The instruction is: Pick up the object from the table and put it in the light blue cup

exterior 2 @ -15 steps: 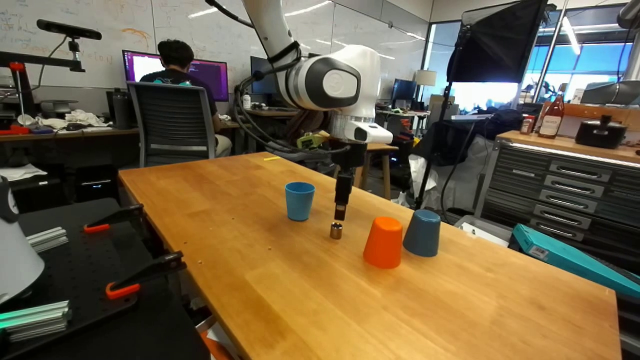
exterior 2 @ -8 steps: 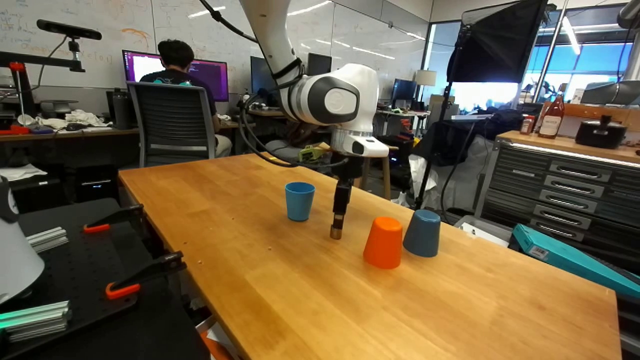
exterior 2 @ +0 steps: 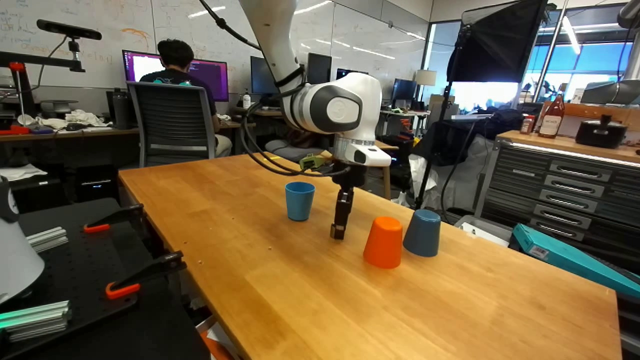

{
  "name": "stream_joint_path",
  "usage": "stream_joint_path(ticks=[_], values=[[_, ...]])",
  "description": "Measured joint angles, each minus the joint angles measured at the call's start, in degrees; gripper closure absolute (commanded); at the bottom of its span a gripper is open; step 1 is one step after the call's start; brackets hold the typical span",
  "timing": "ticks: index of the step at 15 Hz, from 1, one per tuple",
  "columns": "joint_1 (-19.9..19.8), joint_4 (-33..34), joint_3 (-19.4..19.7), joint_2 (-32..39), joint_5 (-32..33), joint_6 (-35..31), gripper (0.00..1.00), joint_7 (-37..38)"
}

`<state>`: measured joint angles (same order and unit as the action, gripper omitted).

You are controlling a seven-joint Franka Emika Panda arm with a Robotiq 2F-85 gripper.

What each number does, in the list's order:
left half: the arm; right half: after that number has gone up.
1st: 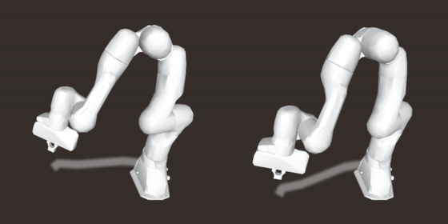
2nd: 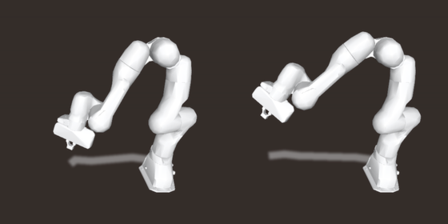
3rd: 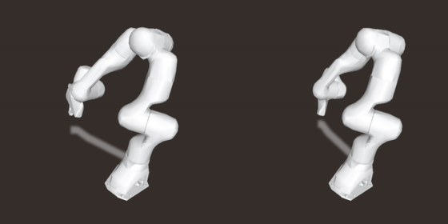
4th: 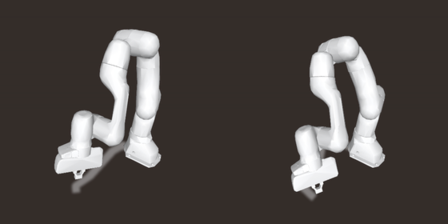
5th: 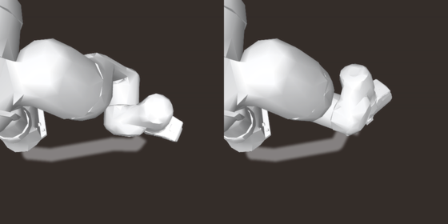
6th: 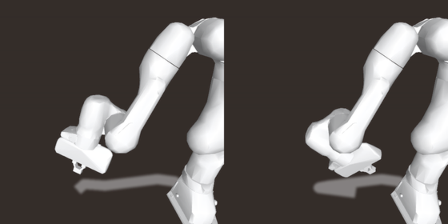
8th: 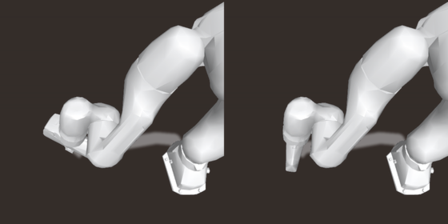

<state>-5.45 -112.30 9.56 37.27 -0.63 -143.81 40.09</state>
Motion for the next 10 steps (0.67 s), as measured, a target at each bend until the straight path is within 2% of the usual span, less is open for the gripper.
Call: stream_joint_path(ticks=[2,3,10], values=[[0.0,0.3,0.0,0.0,-0.8,0.0,0.89,0.0],[0.0,0.3,0.0,0.0,-1.2,0.1,0.94,-0.1],[-0.4,1.2,-0.3,-2.5,-6.2,5.0,0.92,-4.5]])
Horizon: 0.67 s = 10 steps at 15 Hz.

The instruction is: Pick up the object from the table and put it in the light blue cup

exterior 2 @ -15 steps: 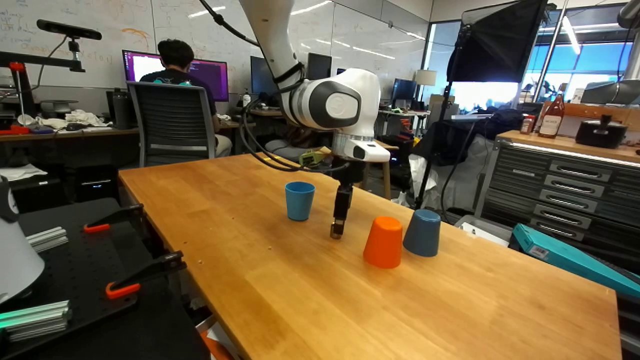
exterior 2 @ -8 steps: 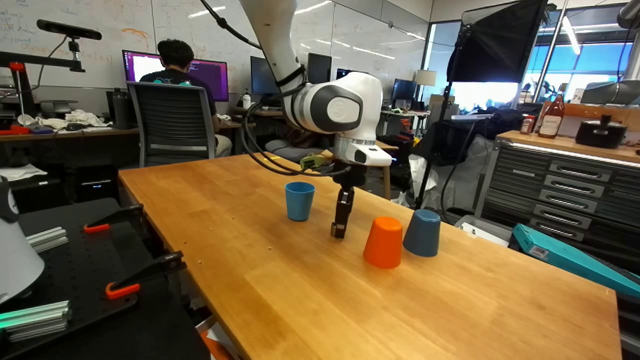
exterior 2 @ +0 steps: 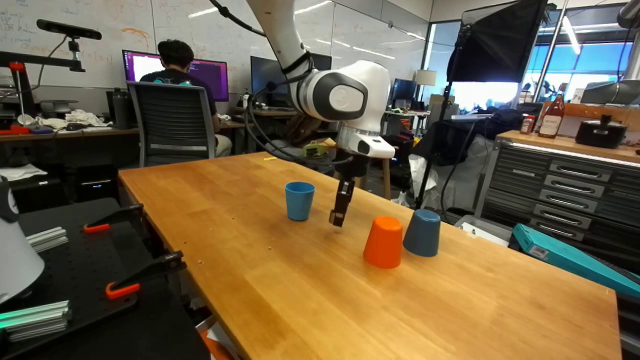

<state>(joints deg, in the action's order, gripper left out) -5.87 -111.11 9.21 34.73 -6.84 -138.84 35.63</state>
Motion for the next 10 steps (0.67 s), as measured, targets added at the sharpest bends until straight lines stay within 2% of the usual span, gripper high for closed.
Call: stream_joint_path(ticks=[6,10], values=[[0.2,-0.5,-1.2,-10.7,-2.4,8.4,0.92,-6.3],[0.6,-1.8,-2.6,-14.1,-4.0,11.8,0.92,-8.6]])
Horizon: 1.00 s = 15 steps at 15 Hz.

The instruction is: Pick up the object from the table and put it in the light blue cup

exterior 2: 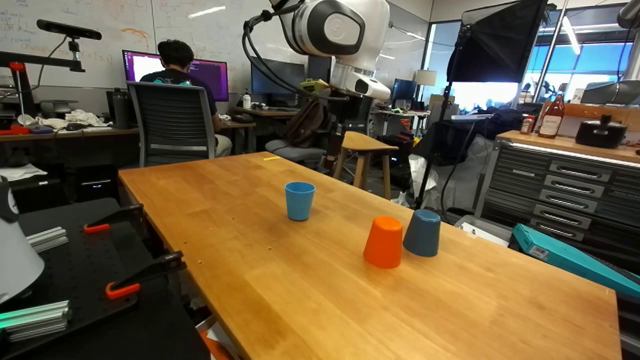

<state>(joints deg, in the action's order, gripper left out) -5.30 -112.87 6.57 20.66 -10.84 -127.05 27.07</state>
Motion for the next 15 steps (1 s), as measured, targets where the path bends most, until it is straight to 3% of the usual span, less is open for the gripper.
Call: stream_joint_path(ticks=[15], values=[[1.9,-3.9,-1.4,4.4,-0.1,-0.5,0.92,-0.2]])
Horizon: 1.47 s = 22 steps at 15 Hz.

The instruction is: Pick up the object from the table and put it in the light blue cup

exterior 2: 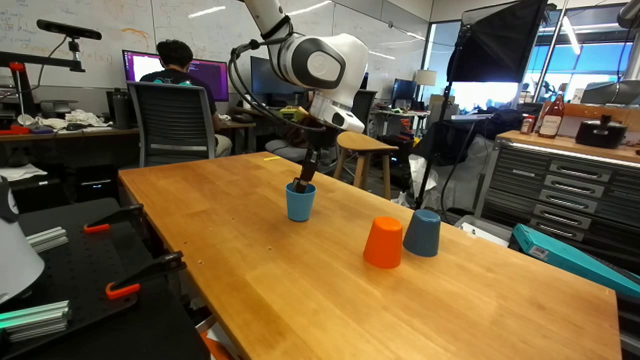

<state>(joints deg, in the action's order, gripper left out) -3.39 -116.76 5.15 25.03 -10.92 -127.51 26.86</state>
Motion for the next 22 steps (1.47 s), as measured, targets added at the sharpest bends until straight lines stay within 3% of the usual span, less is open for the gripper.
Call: stream_joint_path(ticks=[2,3,4,6,7,9,12,15,18,19,22], values=[[0.0,0.4,0.0,0.8,0.0,-0.1,0.92,0.0],[0.0,0.6,0.0,1.2,0.0,-0.2,0.74,0.0],[0.0,0.9,0.0,1.4,0.0,-0.2,0.44,0.0],[0.0,1.4,0.0,1.7,0.0,-0.2,0.37,0.0],[0.0,1.6,0.0,1.7,0.0,-0.2,0.76,0.0],[0.1,1.9,0.0,1.7,0.0,-0.2,0.73,0.0],[0.1,2.4,0.0,1.4,0.0,-0.2,0.94,-0.1],[0.1,2.4,0.0,-0.4,0.0,-0.1,0.98,-0.7],[0.1,2.0,0.0,-4.2,0.3,1.0,0.89,-2.8],[0.1,1.7,0.0,-5.9,1.2,2.1,0.67,-4.1],[0.1,-0.1,0.1,-12.6,6.9,8.1,0.57,-9.3]])
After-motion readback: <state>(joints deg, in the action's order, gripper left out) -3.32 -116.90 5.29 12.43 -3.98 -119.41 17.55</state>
